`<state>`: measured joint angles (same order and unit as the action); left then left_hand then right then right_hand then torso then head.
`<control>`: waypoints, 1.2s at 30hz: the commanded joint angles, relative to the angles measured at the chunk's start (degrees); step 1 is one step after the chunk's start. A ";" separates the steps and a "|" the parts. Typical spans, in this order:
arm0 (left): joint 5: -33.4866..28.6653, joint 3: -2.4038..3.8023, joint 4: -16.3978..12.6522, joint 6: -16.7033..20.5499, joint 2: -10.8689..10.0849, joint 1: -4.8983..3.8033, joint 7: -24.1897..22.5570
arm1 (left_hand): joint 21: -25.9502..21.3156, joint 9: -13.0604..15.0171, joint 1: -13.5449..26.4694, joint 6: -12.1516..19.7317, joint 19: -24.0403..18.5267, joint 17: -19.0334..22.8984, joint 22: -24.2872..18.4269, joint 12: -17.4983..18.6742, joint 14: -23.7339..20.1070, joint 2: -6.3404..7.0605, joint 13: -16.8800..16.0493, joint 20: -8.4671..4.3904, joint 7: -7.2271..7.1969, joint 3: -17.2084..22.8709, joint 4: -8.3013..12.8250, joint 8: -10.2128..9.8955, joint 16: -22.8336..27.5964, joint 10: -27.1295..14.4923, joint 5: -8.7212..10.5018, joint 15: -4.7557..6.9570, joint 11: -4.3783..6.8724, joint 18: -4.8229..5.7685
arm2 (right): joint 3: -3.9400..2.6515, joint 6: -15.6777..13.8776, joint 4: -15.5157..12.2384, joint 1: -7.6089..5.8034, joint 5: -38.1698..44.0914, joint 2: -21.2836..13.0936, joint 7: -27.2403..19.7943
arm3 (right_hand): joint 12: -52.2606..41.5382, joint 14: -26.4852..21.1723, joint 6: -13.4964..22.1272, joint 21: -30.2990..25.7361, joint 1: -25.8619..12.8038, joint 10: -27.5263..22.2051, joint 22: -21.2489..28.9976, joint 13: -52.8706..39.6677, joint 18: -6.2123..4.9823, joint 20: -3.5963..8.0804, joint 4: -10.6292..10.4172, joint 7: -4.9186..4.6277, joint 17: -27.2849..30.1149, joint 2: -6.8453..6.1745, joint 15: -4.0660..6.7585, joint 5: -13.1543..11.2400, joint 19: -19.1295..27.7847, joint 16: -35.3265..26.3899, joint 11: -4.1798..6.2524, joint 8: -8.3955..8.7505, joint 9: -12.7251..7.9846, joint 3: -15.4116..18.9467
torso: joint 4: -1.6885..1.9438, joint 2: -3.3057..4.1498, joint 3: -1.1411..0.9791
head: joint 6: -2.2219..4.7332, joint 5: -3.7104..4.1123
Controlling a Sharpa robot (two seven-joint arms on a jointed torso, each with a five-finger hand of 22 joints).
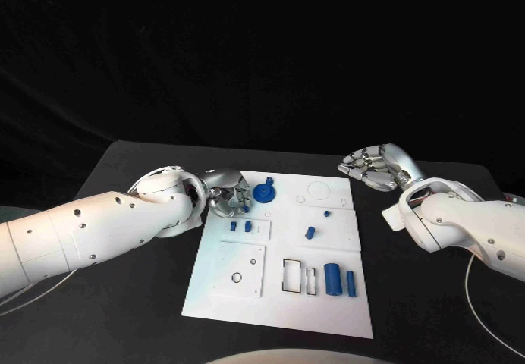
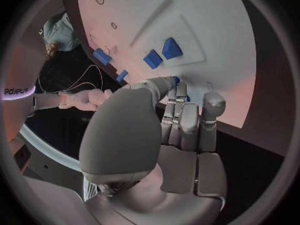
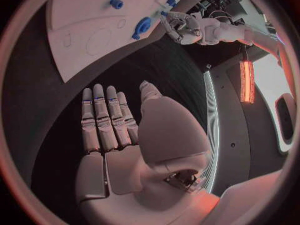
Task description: Assemble the parts on the task board
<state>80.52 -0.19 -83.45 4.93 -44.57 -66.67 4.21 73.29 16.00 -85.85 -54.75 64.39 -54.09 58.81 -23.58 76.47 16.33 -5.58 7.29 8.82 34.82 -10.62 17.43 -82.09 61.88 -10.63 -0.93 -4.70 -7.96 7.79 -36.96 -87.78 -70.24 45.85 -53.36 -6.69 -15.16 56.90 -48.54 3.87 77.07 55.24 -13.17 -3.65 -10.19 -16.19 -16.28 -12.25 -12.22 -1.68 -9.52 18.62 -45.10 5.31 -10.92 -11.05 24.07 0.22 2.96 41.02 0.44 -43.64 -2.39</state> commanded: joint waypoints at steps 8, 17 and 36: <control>-0.92 -0.01 -0.05 -0.62 0.02 0.03 -0.52 | -1.28 -0.33 1.20 1.12 -1.34 1.76 -1.49 2.69 -0.82 0.18 0.42 0.24 0.40 -0.72 -0.34 -1.48 0.60 -1.49 -0.33 -0.84 -1.02 0.20 | -0.01 0.60 0.02 0.03 0.22 0.03 -0.57 | 0.46 -0.10 -0.51 0.01 0.03 -0.04 0.22 0.03 -0.26 -0.09 -0.22 -1.92 0.23 0.39 0.11 -0.23 -0.19 -0.25 -0.06 0.43 -0.23 0.24 | -0.01 0.01 0.00 | 0.10 0.06; -0.98 -0.01 0.06 -0.25 -0.03 0.03 -0.24 | -1.92 -0.74 1.34 2.50 -1.89 2.83 -2.29 3.88 -1.51 0.28 0.47 0.46 0.72 -0.85 -0.31 -2.77 0.94 -1.94 -0.40 -1.14 -1.34 0.04 | -0.01 0.68 0.06 0.03 0.22 0.00 -0.54 | 0.51 -0.10 -0.53 0.01 0.03 -0.03 0.27 0.03 -0.26 -0.09 -0.22 -1.92 0.28 0.39 0.11 -0.23 -0.19 -0.27 -0.07 0.48 -0.28 0.27 | 0.02 0.01 0.03 | 0.11 0.11; -16.40 0.16 -0.40 5.81 -1.78 0.02 -4.19 | -9.93 -4.26 1.15 8.68 -8.57 17.42 -12.28 5.54 -8.97 -4.29 0.90 2.91 0.82 -29.11 -6.35 -8.29 4.12 -13.91 -0.96 -3.71 -4.15 -1.78 | -0.01 8.53 0.45 0.05 8.53 -0.31 0.88 | 2.49 12.04 -3.65 5.62 10.02 2.69 -0.16 -0.03 -0.43 3.82 3.98 0.48 -2.17 -2.42 4.08 -5.17 -11.31 6.03 2.35 2.53 -3.05 -5.33 | -0.04 -0.04 0.04 | 0.43 0.83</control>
<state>73.36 -0.10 -83.70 7.21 -46.26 -66.63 3.02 63.87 11.85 -84.70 -46.47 56.36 -37.74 47.21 -17.74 68.09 12.42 -4.81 10.14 9.73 6.69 -16.86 9.40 -78.26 48.40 -11.23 -4.55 -8.71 -8.97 7.79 -33.30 -87.29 -70.23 49.05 -53.66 -6.35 -12.72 68.69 -51.97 9.36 86.81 57.76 -13.31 -3.65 -10.20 -12.53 -12.31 -11.72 -14.29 -4.18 -5.54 13.64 -56.14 11.22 -8.65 -8.70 21.08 -4.91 2.94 40.99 0.49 -43.31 -1.87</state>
